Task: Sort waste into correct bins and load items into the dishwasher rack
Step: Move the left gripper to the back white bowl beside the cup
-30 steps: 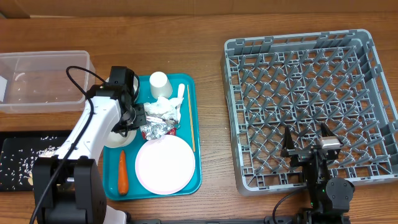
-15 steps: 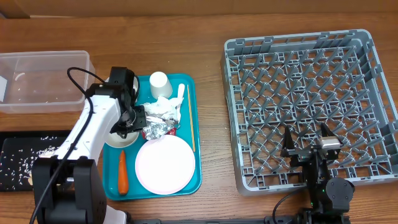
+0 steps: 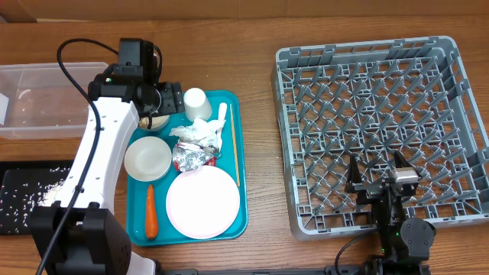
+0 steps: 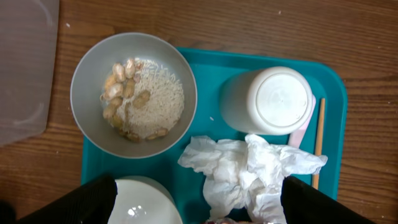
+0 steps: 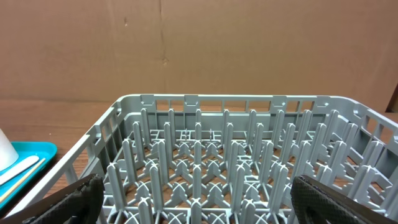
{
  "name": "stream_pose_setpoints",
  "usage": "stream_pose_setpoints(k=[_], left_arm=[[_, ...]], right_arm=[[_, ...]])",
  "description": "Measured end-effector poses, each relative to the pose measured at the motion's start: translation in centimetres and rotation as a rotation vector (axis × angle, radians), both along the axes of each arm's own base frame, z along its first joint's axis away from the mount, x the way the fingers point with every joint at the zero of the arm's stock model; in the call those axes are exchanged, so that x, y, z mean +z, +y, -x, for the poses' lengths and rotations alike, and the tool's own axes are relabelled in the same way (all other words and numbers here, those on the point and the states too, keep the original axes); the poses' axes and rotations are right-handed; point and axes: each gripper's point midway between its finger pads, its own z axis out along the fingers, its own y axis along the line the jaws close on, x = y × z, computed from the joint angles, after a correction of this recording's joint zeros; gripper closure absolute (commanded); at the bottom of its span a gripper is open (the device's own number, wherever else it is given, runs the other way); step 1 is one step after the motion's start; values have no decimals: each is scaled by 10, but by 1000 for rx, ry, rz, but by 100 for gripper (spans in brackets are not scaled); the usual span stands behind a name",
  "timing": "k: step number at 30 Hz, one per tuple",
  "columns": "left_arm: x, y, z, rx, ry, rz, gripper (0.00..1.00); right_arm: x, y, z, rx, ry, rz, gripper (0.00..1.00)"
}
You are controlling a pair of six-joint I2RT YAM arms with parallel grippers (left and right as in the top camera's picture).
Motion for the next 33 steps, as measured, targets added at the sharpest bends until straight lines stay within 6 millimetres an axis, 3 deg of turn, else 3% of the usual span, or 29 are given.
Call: stream_pose_setpoints(k=[6,10,16,28,33], left_arm=[[-9,-2,-15,-63,-22,-23,17],[-39,-2,-16,-109,53,-43,25],[-78,-2,-16,-147,146,-58,26],[-82,-2,-20,-216,140,-84,29],[-92,-1,-17,-238,170,-91,29]], right_arm=[[0,0,0,0,0,0,0],[0,0,0,0,0,0,0],[0,0,0,0,0,0,0],[0,0,0,0,0,0,0],[0,0,0,0,0,0,0]])
